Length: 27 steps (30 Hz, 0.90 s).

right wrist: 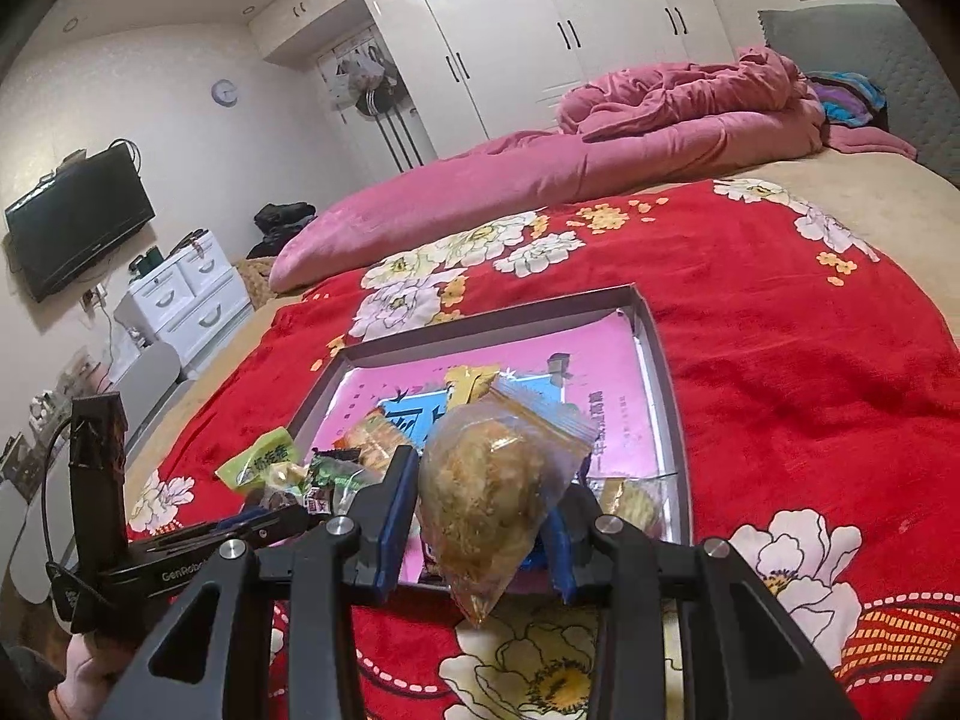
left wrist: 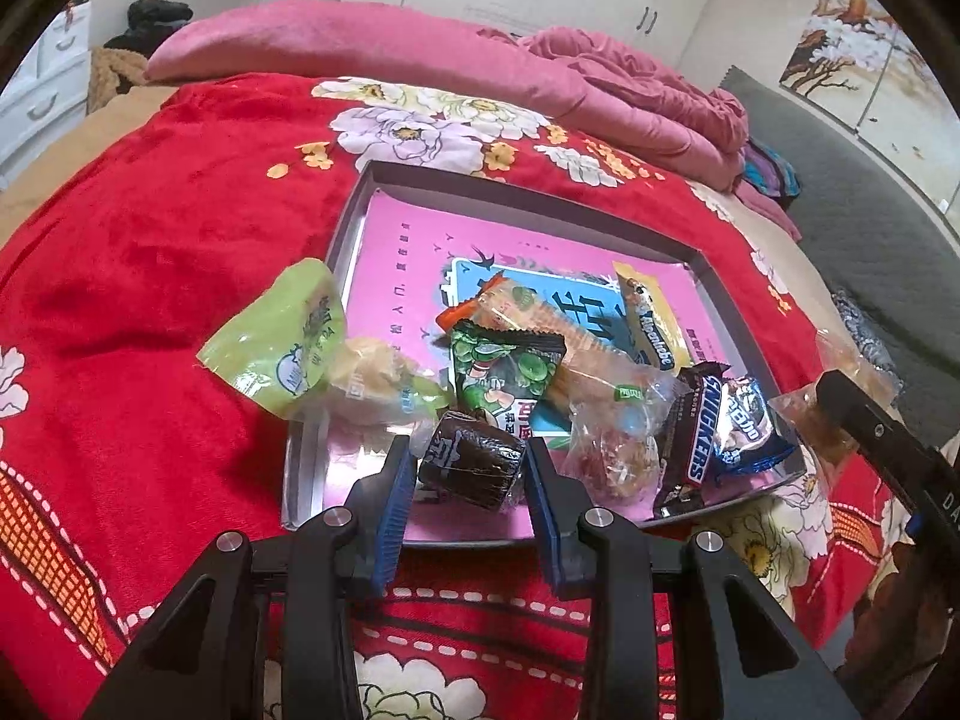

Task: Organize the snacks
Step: 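Lift and carry the dark candy and crumbly-snack bag over the tray, then lower the dark candy and crumbly-snack bag into the tray with both grippers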

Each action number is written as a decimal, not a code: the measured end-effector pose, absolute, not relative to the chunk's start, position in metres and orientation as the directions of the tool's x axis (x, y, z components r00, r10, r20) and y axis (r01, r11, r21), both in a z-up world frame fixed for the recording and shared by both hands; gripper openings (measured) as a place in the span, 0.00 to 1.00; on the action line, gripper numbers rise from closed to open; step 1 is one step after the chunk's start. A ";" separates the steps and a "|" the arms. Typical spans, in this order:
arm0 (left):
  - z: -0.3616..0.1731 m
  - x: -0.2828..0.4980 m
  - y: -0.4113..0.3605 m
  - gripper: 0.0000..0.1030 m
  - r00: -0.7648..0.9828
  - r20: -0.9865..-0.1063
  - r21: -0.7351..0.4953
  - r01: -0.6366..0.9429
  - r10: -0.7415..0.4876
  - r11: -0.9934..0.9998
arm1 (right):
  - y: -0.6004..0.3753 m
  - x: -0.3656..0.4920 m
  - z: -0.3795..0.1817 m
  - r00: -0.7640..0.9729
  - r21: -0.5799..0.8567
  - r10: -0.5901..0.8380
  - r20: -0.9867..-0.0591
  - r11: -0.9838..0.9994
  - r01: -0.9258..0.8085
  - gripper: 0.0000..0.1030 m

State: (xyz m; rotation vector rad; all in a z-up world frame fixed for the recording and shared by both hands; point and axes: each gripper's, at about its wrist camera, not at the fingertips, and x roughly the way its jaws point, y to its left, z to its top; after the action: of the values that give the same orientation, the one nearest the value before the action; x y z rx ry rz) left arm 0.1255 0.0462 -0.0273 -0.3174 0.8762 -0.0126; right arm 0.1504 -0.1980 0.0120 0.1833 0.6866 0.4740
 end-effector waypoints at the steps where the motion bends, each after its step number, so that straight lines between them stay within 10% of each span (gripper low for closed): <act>1: -0.027 0.126 0.046 0.36 0.643 -0.753 -0.279 -0.117 -0.141 0.953 | -0.198 0.151 0.012 0.675 0.314 0.475 -0.565 0.880 -0.357 0.38; 27: -0.028 0.129 0.032 0.36 0.635 -0.756 -0.264 -0.073 -0.160 0.962 | -0.174 0.150 0.011 0.669 0.225 0.458 -0.585 0.885 -0.408 0.38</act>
State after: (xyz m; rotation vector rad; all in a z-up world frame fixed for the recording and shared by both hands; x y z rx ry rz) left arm 0.1288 0.0319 -0.0280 -0.2824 0.8841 -0.0504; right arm 0.1498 -0.1737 0.0109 0.0775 0.6805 0.4887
